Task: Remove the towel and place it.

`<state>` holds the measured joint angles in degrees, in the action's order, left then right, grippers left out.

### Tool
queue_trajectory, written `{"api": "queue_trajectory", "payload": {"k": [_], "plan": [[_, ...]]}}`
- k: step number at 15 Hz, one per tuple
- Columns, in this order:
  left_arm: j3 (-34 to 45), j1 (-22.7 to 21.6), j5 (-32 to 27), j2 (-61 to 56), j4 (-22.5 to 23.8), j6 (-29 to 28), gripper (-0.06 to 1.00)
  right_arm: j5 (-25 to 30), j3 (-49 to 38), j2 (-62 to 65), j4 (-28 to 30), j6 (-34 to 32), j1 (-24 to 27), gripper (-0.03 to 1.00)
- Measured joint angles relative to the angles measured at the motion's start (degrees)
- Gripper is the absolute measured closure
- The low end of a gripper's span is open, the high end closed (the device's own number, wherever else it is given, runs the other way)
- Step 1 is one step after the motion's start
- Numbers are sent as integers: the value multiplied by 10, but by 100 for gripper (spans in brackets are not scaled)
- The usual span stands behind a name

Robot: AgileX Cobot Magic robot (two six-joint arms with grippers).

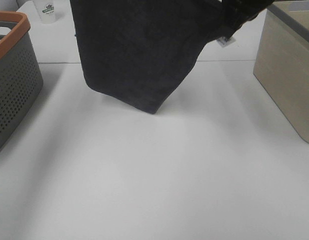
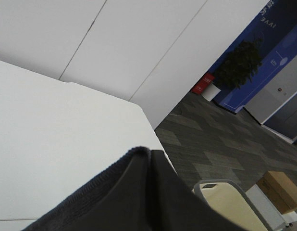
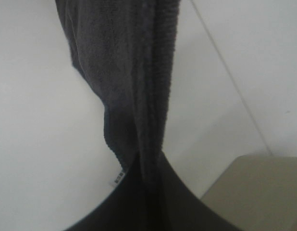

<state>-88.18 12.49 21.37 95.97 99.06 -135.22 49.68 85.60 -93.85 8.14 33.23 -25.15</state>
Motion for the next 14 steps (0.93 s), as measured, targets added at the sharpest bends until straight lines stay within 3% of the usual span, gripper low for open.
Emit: {"api": "queue_trajectory", "payload": {"k": [3,6,8,10,14], "plan": [[11,-1,-21,26,-2,-21,94,4,56,-2,74,-2,7,95],[69,2,-50,35,-14,-28,94,-16,87,-19,70,-24,47,95],[83,5,-65,68,-41,-28,94,-79,89,-51,15,-29,87,95],[66,5,-74,98,-46,-26,94,-134,89,-77,1,-30,93,95],[-61,4,-95,187,-47,25,94,-252,90,-129,-5,-80,115,95]]}}
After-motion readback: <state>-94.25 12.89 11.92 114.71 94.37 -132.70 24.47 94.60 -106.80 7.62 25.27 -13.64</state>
